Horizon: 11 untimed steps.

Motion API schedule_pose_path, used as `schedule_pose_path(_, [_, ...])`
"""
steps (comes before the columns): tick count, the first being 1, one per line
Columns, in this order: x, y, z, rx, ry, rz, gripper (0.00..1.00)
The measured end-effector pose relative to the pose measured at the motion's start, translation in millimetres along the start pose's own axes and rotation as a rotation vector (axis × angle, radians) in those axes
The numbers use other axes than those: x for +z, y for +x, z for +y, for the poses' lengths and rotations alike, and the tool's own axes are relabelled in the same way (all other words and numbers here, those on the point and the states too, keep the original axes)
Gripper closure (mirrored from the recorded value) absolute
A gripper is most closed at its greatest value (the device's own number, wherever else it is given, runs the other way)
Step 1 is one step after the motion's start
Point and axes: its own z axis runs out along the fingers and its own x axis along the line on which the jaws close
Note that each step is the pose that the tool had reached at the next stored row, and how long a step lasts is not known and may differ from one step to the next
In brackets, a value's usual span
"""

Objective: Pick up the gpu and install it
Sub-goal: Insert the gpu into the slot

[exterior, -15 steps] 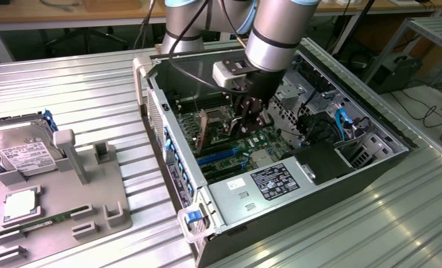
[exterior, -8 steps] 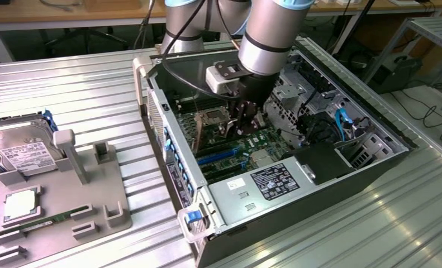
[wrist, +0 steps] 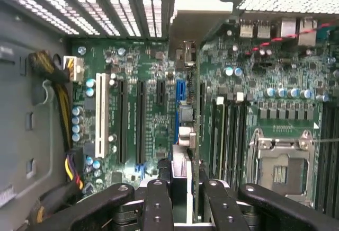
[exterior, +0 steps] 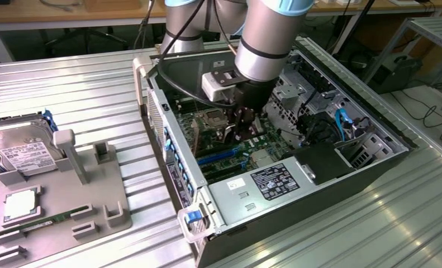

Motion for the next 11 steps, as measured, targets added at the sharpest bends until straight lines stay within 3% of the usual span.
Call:
schedule_pose_path(4, [6.2,-0.2,8.8,0.000,0.0080,0.0004,0.72])
schedule_pose_path(11, [8.8,-0.2,10.5,0.000,0.0086,0.0005,0.72])
